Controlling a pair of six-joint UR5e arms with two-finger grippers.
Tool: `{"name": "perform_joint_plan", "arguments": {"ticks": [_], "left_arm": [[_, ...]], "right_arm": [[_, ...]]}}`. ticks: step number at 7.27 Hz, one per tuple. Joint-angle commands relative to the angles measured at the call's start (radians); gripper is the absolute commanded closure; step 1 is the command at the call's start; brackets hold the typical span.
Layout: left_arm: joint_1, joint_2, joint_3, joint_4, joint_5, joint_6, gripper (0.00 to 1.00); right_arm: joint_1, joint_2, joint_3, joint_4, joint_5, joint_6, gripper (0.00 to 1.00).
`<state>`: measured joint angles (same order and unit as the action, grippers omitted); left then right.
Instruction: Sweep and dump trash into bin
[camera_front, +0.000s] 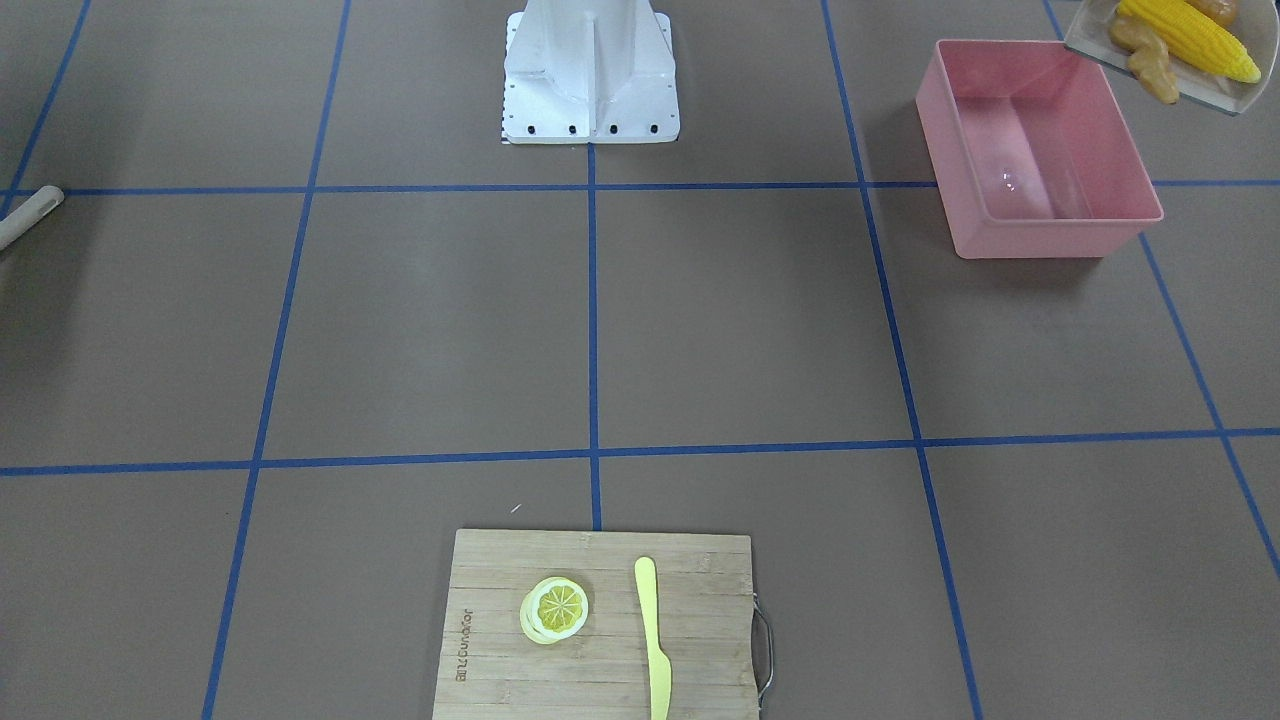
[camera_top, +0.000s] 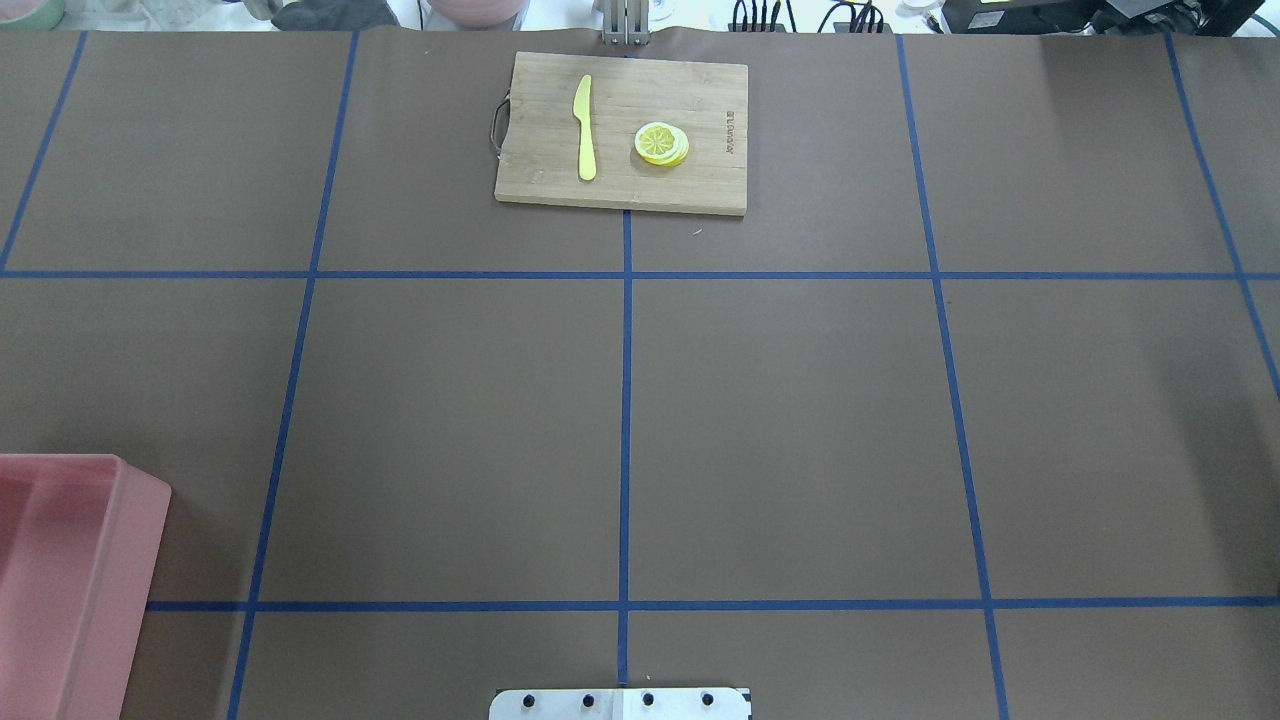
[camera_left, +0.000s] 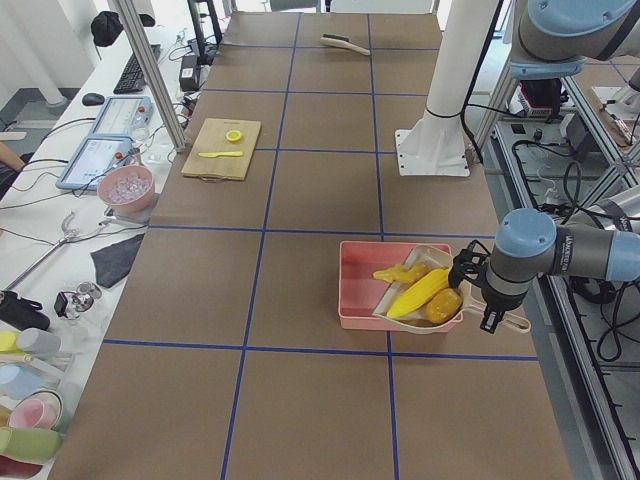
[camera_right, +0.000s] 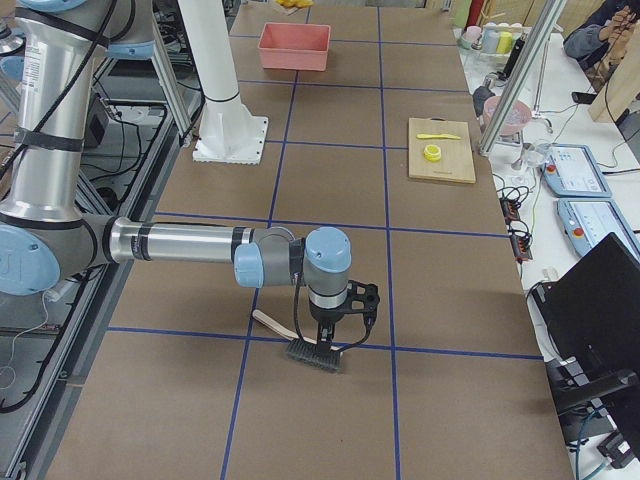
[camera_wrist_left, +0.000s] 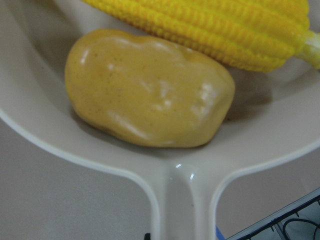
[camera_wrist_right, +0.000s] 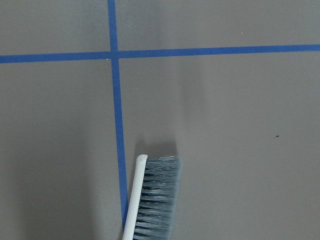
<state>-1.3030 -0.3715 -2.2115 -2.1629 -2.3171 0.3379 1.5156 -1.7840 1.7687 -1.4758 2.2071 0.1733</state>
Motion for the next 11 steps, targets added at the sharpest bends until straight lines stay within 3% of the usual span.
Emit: {"name": "perform_joint_plan", "arguments": {"ticks": [1, 11], "left_arm": [[0.011, -0.017, 0.021, 0.001, 0.011, 0.001, 1.0], [0.013, -0.07, 0.039, 0.008, 0.036, 0.018, 1.0]], "right_arm": [[0.0, 0.0, 0.0, 0.0, -0.003, 0.0, 0.0], [0.0, 0.0, 0.002, -0.008, 0.005, 0.0, 0.0]]}}
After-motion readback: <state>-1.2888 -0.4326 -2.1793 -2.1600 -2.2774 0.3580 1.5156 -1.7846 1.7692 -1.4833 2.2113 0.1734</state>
